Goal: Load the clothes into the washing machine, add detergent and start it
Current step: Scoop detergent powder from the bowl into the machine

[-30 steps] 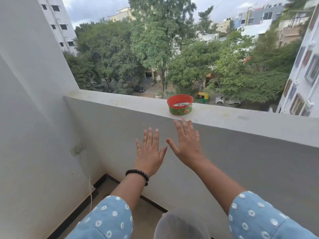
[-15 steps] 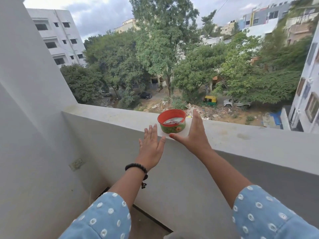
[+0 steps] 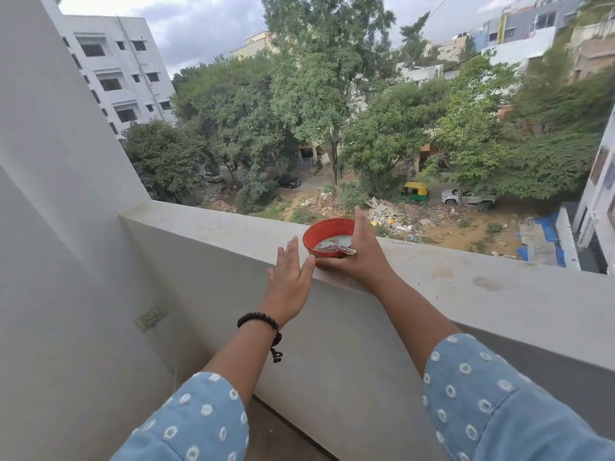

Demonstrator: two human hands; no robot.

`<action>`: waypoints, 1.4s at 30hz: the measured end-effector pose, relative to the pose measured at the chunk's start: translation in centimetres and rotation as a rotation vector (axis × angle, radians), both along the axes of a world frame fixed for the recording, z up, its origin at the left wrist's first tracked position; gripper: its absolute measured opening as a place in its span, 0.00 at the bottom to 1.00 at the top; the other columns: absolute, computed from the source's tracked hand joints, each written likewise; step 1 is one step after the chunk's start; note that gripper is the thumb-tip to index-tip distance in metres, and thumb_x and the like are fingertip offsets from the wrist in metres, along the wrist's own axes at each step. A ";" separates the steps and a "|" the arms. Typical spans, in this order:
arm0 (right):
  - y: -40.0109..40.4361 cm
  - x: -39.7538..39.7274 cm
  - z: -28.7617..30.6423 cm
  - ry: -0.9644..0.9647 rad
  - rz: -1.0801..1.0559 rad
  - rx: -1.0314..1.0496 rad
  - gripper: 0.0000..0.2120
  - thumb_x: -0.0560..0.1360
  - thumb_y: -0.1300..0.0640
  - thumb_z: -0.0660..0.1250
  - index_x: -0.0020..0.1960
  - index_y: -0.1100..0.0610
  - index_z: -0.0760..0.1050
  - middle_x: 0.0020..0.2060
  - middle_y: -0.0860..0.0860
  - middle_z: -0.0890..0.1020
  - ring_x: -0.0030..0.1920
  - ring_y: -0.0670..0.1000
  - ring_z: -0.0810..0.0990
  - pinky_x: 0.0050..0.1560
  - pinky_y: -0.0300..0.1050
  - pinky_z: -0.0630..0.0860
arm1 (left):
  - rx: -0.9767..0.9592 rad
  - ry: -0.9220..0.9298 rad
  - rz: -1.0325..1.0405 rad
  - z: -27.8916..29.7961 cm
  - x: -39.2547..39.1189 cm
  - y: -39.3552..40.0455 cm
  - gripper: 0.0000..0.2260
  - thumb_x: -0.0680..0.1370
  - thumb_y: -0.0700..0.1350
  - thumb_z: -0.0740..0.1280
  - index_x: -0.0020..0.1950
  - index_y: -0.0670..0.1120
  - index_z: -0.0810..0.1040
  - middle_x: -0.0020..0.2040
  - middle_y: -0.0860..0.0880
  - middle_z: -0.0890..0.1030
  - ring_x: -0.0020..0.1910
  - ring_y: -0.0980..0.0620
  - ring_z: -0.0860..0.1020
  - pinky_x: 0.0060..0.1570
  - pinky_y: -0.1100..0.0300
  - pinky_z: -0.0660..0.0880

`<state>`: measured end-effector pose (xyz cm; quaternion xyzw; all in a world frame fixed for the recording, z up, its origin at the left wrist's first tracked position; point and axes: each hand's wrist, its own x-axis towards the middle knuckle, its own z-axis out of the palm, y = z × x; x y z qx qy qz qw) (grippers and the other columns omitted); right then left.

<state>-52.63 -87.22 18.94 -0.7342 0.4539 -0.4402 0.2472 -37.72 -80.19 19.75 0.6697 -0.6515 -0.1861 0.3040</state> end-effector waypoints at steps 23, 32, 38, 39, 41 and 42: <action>5.5 1.5 -0.4 -0.010 0.252 0.048 0.57 0.59 0.44 0.82 0.77 0.51 0.53 0.69 0.48 0.66 0.67 0.46 0.66 0.64 0.40 0.64 | 0.009 0.605 0.266 -1.6 3.1 7.5 0.26 0.83 0.59 0.48 0.80 0.55 0.49 0.79 0.57 0.55 0.77 0.57 0.54 0.68 0.62 0.53; 13.5 6.9 -3.4 -0.086 0.479 0.152 0.53 0.60 0.47 0.83 0.75 0.45 0.55 0.67 0.41 0.67 0.66 0.39 0.67 0.59 0.27 0.62 | -0.038 0.775 0.474 -3.9 7.5 15.3 0.29 0.79 0.66 0.52 0.79 0.57 0.54 0.77 0.58 0.60 0.75 0.58 0.58 0.74 0.55 0.54; 19.1 11.2 -4.8 -0.112 0.673 0.207 0.52 0.59 0.50 0.83 0.74 0.44 0.56 0.64 0.35 0.66 0.63 0.26 0.64 0.56 0.18 0.60 | -0.127 0.957 0.642 -4.6 10.5 22.0 0.36 0.73 0.69 0.55 0.78 0.53 0.60 0.73 0.53 0.70 0.72 0.53 0.68 0.75 0.47 0.61; 19.9 11.9 -5.0 -0.108 0.700 0.206 0.52 0.59 0.50 0.83 0.73 0.44 0.56 0.64 0.34 0.66 0.64 0.28 0.64 0.57 0.19 0.60 | -0.147 0.971 0.669 -4.8 10.8 22.9 0.32 0.77 0.66 0.54 0.77 0.52 0.61 0.72 0.52 0.71 0.71 0.53 0.69 0.74 0.47 0.62; 21.4 13.5 -5.5 -0.093 0.749 0.208 0.52 0.59 0.51 0.83 0.73 0.43 0.56 0.64 0.31 0.65 0.64 0.29 0.65 0.57 0.20 0.61 | -0.183 0.981 0.732 -5.1 11.5 25.1 0.27 0.80 0.62 0.53 0.76 0.51 0.64 0.70 0.50 0.74 0.69 0.52 0.71 0.73 0.48 0.63; 22.1 14.1 -5.6 -0.093 0.767 0.212 0.52 0.59 0.50 0.83 0.74 0.44 0.56 0.64 0.31 0.64 0.64 0.29 0.65 0.57 0.20 0.61 | -0.197 0.977 0.756 -5.1 11.9 26.0 0.26 0.81 0.62 0.53 0.75 0.50 0.64 0.70 0.50 0.74 0.69 0.52 0.71 0.73 0.48 0.64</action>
